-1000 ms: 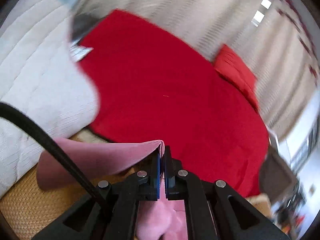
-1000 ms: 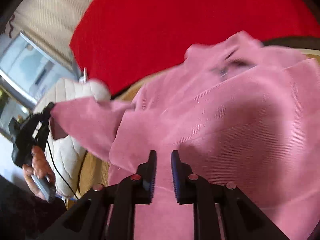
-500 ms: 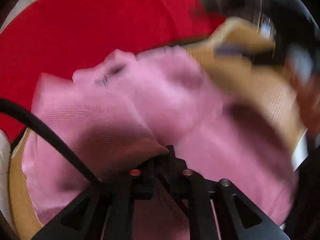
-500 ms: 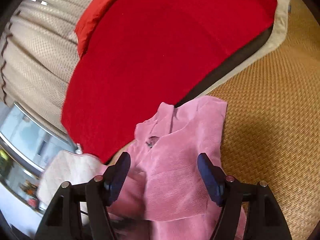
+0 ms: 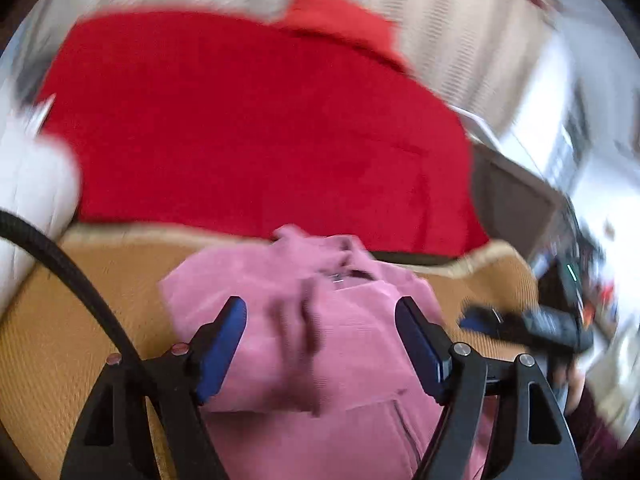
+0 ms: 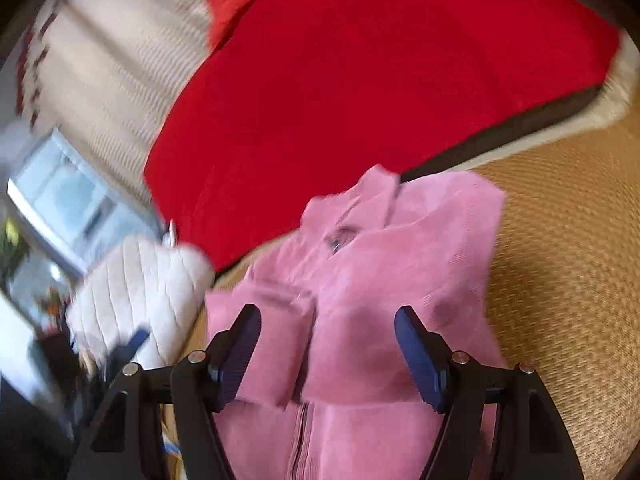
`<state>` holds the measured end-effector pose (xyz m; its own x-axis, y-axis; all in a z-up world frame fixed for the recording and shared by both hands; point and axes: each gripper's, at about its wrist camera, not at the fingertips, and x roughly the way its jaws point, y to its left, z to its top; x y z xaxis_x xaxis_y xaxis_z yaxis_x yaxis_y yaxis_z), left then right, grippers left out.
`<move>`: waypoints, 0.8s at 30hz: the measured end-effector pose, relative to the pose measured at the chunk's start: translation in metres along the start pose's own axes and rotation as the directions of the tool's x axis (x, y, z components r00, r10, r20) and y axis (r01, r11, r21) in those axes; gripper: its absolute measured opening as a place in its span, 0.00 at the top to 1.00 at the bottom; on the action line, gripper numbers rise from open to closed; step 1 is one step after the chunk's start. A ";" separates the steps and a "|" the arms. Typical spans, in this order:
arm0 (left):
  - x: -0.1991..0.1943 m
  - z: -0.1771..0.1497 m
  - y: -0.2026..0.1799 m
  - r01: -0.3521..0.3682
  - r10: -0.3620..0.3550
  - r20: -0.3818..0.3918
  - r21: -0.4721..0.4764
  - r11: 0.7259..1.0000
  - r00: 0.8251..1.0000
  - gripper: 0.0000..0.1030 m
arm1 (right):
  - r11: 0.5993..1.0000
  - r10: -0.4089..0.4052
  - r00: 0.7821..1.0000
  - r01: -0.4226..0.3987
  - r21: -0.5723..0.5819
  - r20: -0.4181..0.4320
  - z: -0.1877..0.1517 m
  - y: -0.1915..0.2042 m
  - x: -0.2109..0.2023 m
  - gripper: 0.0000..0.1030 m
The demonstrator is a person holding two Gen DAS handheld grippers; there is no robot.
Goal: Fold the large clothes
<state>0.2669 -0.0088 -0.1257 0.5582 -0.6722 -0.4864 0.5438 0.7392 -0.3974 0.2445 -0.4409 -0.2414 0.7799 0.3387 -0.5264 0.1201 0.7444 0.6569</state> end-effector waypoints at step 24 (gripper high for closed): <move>0.060 0.023 -0.013 0.232 -0.247 -0.118 -0.131 0.964 0.962 0.39 | 0.943 -0.082 0.962 -0.010 -0.332 -0.261 -0.055 0.056 0.048 0.29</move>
<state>0.3078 -0.0599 -0.1318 0.3287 -0.8242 -0.4612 0.5715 0.5624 -0.5976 0.2545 -0.3517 -0.2595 0.5802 0.4150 -0.7008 -0.0986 0.8899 0.4454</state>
